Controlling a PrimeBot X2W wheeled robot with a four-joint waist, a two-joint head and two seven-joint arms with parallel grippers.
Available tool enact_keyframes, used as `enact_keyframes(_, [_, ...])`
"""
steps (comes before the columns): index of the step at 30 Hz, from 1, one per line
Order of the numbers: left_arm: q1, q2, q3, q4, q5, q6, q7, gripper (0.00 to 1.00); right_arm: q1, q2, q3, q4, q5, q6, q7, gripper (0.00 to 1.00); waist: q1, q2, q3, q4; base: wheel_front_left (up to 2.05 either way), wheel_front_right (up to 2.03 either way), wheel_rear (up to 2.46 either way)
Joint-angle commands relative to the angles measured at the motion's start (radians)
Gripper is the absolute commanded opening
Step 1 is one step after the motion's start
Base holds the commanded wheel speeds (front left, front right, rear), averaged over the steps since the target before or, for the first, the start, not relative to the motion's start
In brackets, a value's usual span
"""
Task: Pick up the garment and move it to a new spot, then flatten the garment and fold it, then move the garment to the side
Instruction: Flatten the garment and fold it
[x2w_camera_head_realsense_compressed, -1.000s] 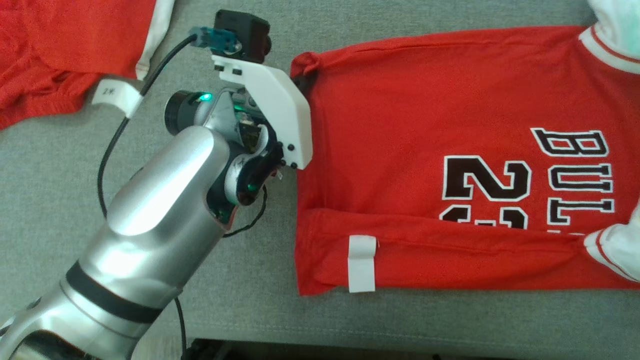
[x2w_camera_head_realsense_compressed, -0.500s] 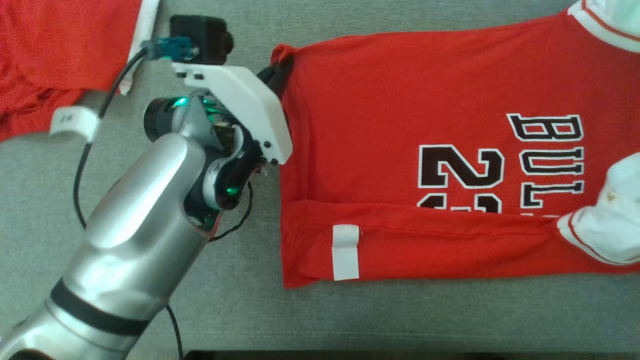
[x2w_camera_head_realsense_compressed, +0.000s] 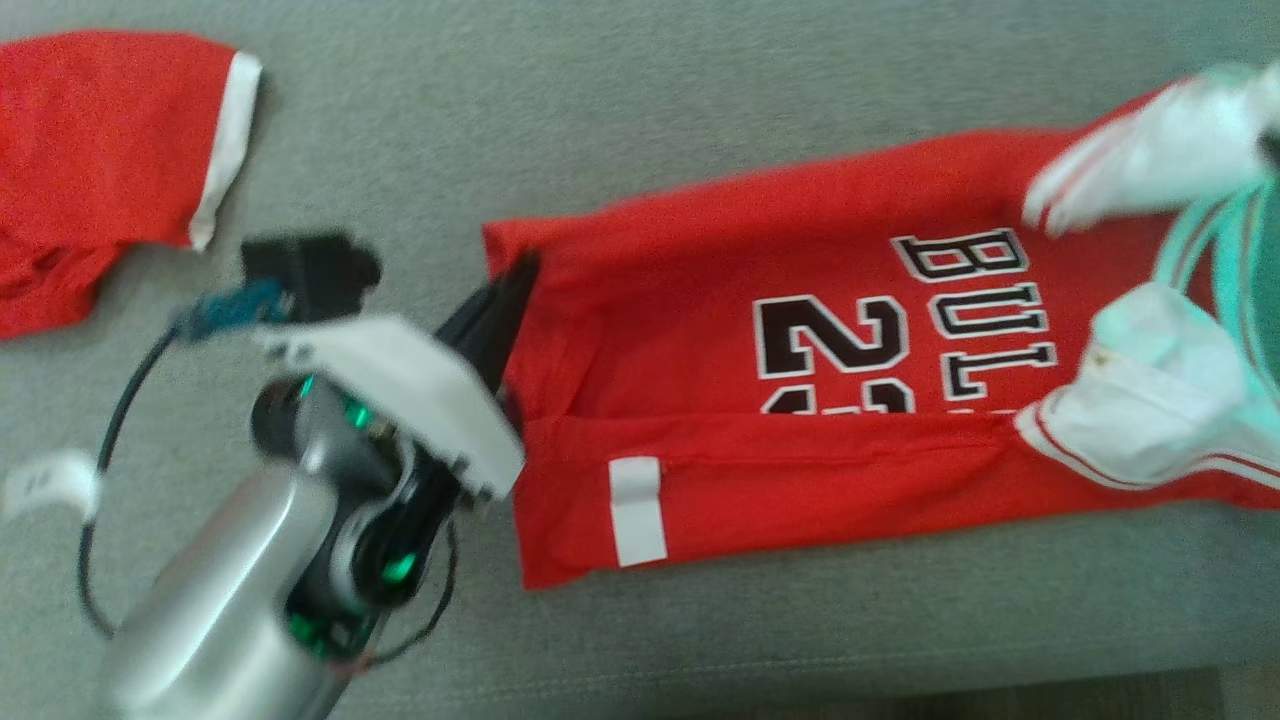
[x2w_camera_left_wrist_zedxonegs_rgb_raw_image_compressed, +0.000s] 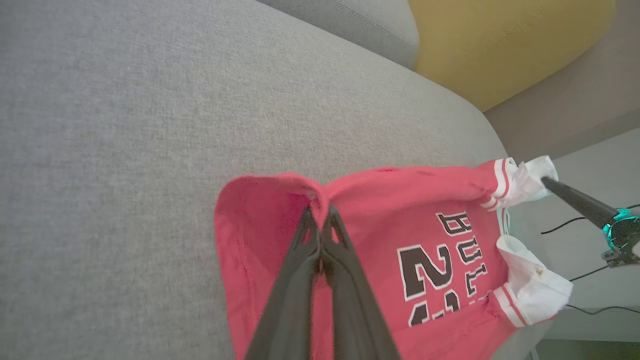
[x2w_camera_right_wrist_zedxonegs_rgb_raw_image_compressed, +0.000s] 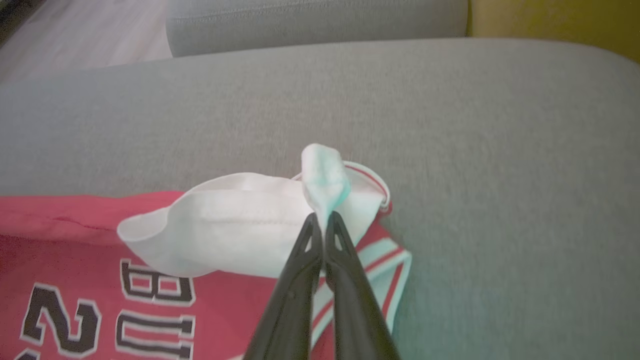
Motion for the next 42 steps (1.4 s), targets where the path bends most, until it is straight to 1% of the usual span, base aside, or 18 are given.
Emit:
enact_keyframes(1, [0.015,0.04,0.058,-0.06,-0.007,0.012,-0.015,0.0,0.059,-0.036,-0.019,-0.053,0.012,-0.001,-0.002,0.0,0.0001,0.0,-0.025,-0.028,0.0,0.0,0.0])
enact_keyframes(6, [0.144,0.066,0.09,-0.139,-0.04,0.045,-0.041,0.0,0.193,0.0,-0.069,-0.104,0.013,-0.001,0.023,0.0,0.0001,0.0,-0.043,-0.06,0.0,0.0,0.0])
enact_keyframes(7, [0.165,0.068,0.091,-0.143,-0.044,0.052,-0.044,0.36,0.211,0.008,-0.071,-0.114,0.003,-0.001,0.032,0.32,0.0001,0.0,-0.045,-0.064,0.0,0.0,0.0])
enact_keyframes(8, [0.185,0.076,0.086,-0.143,-0.041,0.057,-0.043,0.85,0.227,0.016,-0.071,-0.123,-0.005,-0.001,0.042,1.0,0.0001,0.0,-0.048,-0.069,0.0,0.0,0.0])
enact_keyframes(9, [0.206,0.085,0.077,-0.138,-0.038,0.062,-0.037,1.0,0.24,0.027,-0.074,-0.126,-0.006,-0.001,0.057,1.0,0.0001,0.0,-0.049,-0.072,0.0,0.0,0.0])
enact_keyframes(12, [0.256,0.112,0.059,-0.106,-0.011,0.084,-0.044,1.0,0.271,0.038,-0.084,-0.143,-0.002,-0.001,0.106,1.0,0.0001,0.0,-0.055,-0.076,0.0,0.0,0.0])
enact_keyframes(14, [0.274,0.129,0.054,-0.082,0.032,0.103,-0.075,1.0,0.279,0.04,-0.121,-0.141,-0.014,-0.001,0.121,1.0,0.0001,0.0,-0.058,-0.077,0.0,0.0,0.0])
enact_keyframes(16, [0.288,0.117,0.073,-0.068,0.07,0.125,-0.148,1.0,0.28,0.057,-0.169,-0.132,-0.019,-0.001,0.138,1.0,0.0001,0.0,-0.063,-0.075,0.0,0.0,0.0])
enact_keyframes(20, [0.316,0.059,0.092,-0.051,0.124,0.126,-0.315,1.0,0.272,0.109,-0.267,-0.13,-0.039,-0.001,0.175,1.0,0.0001,0.0,-0.078,-0.062,0.0,0.0,0.0])
enact_keyframes(23, [0.336,0.007,0.091,-0.027,0.158,0.111,-0.433,1.0,0.284,0.154,-0.302,-0.162,-0.039,-0.001,0.225,1.0,0.0001,0.0,-0.089,-0.048,0.0,0.0,0.0])
enact_keyframes(25, [0.345,-0.019,0.084,-0.005,0.197,0.103,-0.473,1.0,0.297,0.183,-0.326,-0.182,-0.06,-0.001,0.25,1.0,0.0001,0.0,-0.094,-0.039,0.0,0.0,0.0])
enact_keyframes(26, [0.345,-0.019,0.084,-0.005,0.197,0.103,-0.473,1.0,0.297,0.183,-0.326,-0.182,-0.06,-0.001,0.25,1.0,0.0001,0.0,-0.094,-0.039,0.0,0.0,0.0])
enact_keyframes(27, [0.349,-0.037,0.083,0.001,0.213,0.098,-0.484,1.0,0.301,0.198,-0.338,-0.19,-0.074,-0.001,0.262,1.0,0.0001,0.0,-0.094,-0.035,0.0,0.0,0.0])
enact_keyframes(29, [0.353,-0.065,0.078,0.017,0.265,0.089,-0.495,1.0,0.304,0.241,-0.367,-0.197,-0.102,-0.001,0.284,1.0,0.0001,0.0,-0.092,-0.026,0.0,0.0,0.0])
enact_keyframes(32, [0.351,-0.113,0.078,0.031,0.352,0.069,-0.499,1.0,0.304,0.301,-0.382,-0.199,-0.165,-0.001,0.325,1.0,0.0001,0.0,-0.084,-0.015,0.0,0.0,0.0])
enact_keyframes(35, [0.353,-0.159,0.09,0.041,0.447,0.037,-0.5,1.0,0.278,0.363,-0.383,-0.177,-0.222,-0.001,0.358,1.0,0.0001,0.0,-0.072,-0.013,0.0,0.0,0.0])
enact_keyframes(38, [0.356,-0.2,0.106,0.058,0.523,-0.008,-0.5,1.0,0.239,0.422,-0.389,-0.141,-0.284,-0.001,0.383,1.0,0.0001,0.0,-0.062,-0.005,0.0,0.0,0.0])
enact_keyframes(42, [0.369,-0.247,0.14,0.082,0.593,-0.069,-0.5,1.0,0.221,0.451,-0.38,-0.096,-0.352,-0.001,0.406,1.0,0.0001,0.0,-0.049,0.012,0.0,0.0,0.0])
